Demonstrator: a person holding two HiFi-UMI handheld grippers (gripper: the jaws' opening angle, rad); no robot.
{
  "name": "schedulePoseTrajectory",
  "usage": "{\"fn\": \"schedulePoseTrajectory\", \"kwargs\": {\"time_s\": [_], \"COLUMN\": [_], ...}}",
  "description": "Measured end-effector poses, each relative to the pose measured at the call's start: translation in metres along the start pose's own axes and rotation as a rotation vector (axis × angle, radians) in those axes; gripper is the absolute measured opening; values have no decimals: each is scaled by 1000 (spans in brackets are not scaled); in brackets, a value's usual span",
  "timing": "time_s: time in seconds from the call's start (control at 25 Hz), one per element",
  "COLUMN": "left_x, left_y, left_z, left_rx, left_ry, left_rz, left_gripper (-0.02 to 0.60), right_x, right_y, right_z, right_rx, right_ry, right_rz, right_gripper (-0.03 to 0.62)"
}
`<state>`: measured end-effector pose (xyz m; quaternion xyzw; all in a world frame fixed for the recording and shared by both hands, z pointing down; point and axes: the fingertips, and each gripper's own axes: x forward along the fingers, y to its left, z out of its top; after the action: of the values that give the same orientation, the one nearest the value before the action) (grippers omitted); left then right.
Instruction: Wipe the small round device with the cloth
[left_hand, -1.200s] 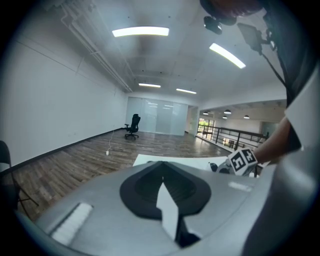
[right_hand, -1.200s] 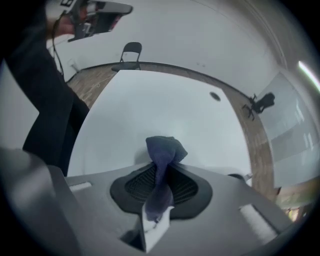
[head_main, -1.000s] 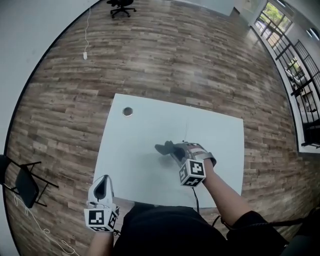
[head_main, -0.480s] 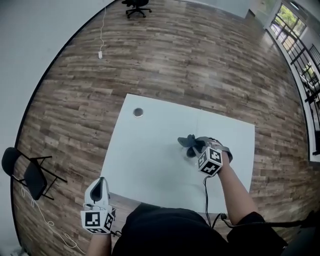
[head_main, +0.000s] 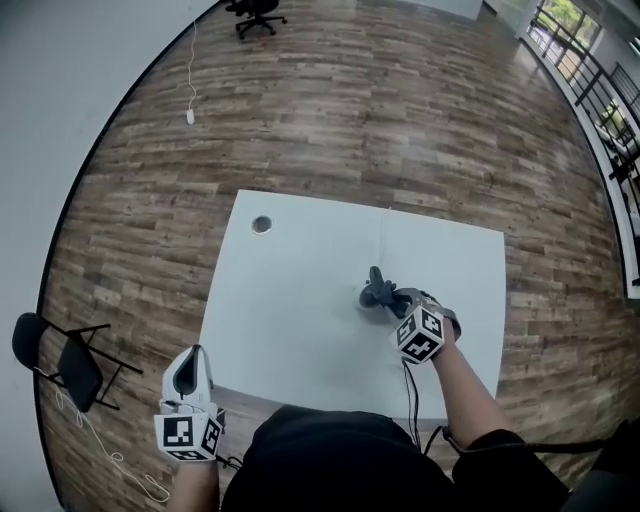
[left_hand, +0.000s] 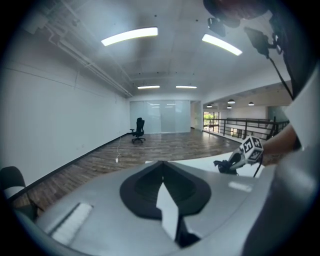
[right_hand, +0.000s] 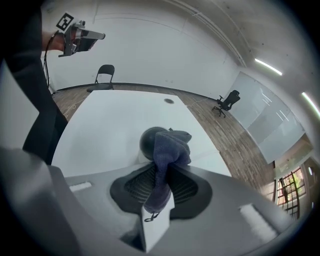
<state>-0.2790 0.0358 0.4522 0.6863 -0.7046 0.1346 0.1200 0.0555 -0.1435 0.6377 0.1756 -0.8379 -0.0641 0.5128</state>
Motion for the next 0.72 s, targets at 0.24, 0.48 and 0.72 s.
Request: {"fn": "schedulePoseTrajectory", "kwargs": {"time_s": [0.24, 0.48, 0.72], "left_x": [1, 0, -1], "left_y": [-10, -9, -5], "left_z": [7, 0, -1], "left_rx": [35, 43, 11], "left_ry": [-4, 14, -19], "left_rz": [-29, -32, -24], "left_gripper": [8, 8, 8], "right_x": [16, 23, -24], "right_y": [44, 61, -26], "right_z": [-12, 2, -5], "right_rx": [-70, 163, 635], "right_ry": [33, -81, -215], "right_rz": [48, 188, -23], "right_gripper": [72, 72, 72]}}
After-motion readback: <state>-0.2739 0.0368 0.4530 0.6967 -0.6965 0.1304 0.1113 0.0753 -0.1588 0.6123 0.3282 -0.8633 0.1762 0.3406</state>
